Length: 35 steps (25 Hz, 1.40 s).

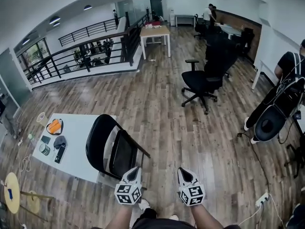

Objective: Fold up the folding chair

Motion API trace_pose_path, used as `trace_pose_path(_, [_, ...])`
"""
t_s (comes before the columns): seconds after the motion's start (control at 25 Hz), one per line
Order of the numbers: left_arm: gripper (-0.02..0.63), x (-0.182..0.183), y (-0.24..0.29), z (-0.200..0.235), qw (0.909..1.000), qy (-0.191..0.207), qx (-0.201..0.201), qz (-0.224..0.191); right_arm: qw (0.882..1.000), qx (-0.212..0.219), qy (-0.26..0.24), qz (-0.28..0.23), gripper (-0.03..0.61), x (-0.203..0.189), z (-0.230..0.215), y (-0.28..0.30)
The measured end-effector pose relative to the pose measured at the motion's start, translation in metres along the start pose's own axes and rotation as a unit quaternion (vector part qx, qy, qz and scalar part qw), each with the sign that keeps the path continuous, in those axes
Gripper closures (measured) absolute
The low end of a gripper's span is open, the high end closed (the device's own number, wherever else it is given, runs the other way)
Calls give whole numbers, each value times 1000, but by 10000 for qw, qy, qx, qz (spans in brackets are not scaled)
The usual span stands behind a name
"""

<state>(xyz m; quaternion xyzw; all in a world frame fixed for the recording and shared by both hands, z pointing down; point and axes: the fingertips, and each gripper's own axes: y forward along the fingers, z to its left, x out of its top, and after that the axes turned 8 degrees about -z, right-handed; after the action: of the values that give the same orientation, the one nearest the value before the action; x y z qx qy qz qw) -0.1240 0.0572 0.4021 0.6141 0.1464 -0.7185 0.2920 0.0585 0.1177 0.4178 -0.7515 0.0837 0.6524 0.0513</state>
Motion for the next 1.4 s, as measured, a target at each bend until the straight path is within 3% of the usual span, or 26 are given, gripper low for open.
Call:
trace_pose_path(0.12, [609,-4,-7,-44,9997,90,-215,-112,9967,-523,-602,-157,563,15,-21,-46])
trace_pose_path(0.2, [609,-5,-13,-67,9993,115,-323,-161,9947,-705,-729,-193,564,19,-28,-71])
trace_pose_path(0.48, [609,-9,-42,-113,9980,252,-562,-163,9917,-808,-936,-360,565,33,-20,-113])
trace_pose_path(0.88, [609,7,-69,-89,9964,471,-647,-286,9864,-1057,-1107,-597,565,51,24,-113])
trace_pose_path(1.2, [609,16,-91,-58,9967,421,-656,-238,9852,-998,-1276,-560,565,57,70,-99])
trace_pose_path(1.4, [609,23,-106,-44,9961,517,-633,-325,9886,-1022,-759,-807,565,72,89,-95])
